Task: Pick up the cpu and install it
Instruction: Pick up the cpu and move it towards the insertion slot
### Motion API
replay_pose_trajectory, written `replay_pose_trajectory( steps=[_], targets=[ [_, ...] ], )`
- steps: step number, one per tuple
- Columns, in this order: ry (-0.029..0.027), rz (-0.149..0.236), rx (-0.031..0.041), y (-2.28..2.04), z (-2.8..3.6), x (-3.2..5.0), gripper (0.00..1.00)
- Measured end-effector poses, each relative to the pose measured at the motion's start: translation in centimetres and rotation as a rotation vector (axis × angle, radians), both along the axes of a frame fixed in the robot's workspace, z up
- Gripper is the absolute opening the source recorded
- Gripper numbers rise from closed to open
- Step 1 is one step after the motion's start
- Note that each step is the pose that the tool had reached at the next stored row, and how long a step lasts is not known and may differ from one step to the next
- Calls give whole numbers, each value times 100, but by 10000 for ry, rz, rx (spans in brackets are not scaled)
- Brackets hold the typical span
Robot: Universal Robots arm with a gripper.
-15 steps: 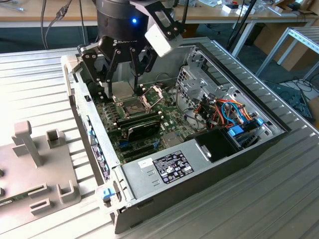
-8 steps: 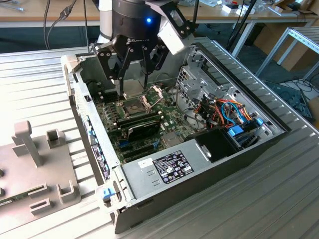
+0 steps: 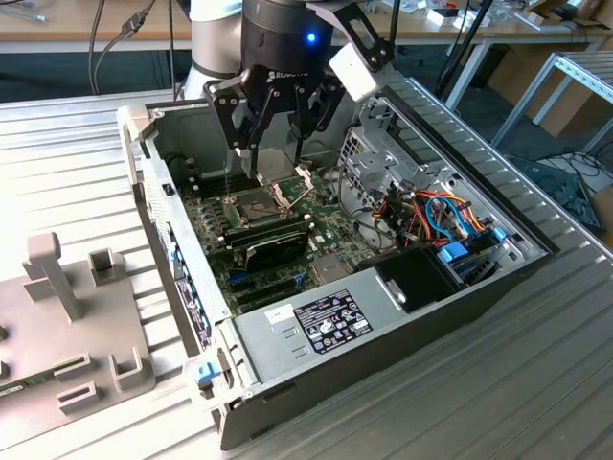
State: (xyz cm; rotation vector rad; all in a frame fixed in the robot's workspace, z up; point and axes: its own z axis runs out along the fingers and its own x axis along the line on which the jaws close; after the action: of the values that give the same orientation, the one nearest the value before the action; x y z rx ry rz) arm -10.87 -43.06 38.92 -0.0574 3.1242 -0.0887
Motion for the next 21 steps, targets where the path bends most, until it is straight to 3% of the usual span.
replay_pose_trajectory(
  steps=[15, 21],
  targets=[
    [-1, 3, 1, 1, -1, 14, 55],
    [0, -1, 0, 1, -2, 154, 55]
  ],
)
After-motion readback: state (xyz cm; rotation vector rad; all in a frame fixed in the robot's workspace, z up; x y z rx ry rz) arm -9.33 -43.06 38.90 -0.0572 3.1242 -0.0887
